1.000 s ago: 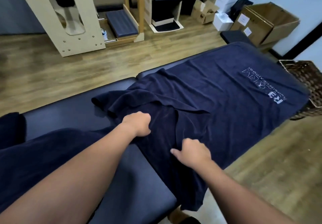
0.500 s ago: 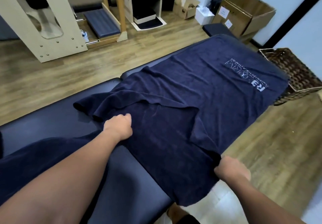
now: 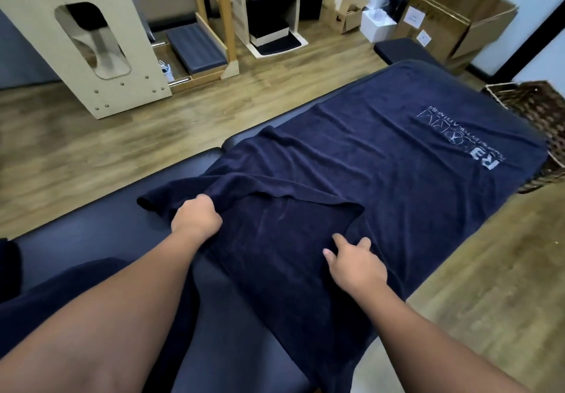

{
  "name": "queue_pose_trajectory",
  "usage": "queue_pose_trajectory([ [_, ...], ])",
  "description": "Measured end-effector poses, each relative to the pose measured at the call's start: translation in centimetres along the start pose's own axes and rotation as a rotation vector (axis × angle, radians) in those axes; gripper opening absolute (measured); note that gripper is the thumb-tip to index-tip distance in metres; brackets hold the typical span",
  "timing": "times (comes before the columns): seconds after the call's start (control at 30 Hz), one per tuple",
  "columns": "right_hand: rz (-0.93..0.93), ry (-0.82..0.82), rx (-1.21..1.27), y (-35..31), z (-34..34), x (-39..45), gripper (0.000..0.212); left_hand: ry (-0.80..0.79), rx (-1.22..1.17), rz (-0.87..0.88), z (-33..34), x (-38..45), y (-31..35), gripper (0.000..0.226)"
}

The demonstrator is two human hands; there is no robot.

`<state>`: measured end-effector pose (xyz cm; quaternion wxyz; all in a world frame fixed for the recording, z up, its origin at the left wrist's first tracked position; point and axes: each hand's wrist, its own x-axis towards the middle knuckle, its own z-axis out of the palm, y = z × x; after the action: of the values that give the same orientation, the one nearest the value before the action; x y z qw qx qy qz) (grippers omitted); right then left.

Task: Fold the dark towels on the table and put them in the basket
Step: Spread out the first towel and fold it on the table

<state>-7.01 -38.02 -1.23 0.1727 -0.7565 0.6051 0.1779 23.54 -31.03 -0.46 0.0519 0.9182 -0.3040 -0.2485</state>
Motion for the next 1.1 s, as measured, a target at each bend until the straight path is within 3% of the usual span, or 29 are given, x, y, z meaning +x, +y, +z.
queue_pose_trajectory([
  [0.17, -0.022, 0.053, -0.080, 2.3, -1.4, 1.3, 0.014, 0.104, -0.283, 0.130, -0.1, 0.5, 2.3, 0.099],
  [0.3, -0.046, 0.031, -0.141, 5.6, -2.9, 1.0, 0.029, 0.040, -0.503, 0.220, -1.4, 1.6, 5.6, 0.122],
  [0.67, 0.058, 0.307, -0.018, 19.4, -8.2, 6.0, 0.021, -0.028, -0.422, 0.395, -2.0, 0.2, 22.8, 0.133],
  [0.97, -0.137, 0.244, -0.068, 33.0, -12.2, 13.1, 0.030, 0.104, -0.395, 0.313, -0.2, 1.2, 39.8, 0.127],
  [1.1, -0.044, 0.219, -0.059, 36.8, -14.8, 16.5, 0.050, 0.114, -0.374, 0.317, 0.8, 2.3, 45.8, 0.129],
])
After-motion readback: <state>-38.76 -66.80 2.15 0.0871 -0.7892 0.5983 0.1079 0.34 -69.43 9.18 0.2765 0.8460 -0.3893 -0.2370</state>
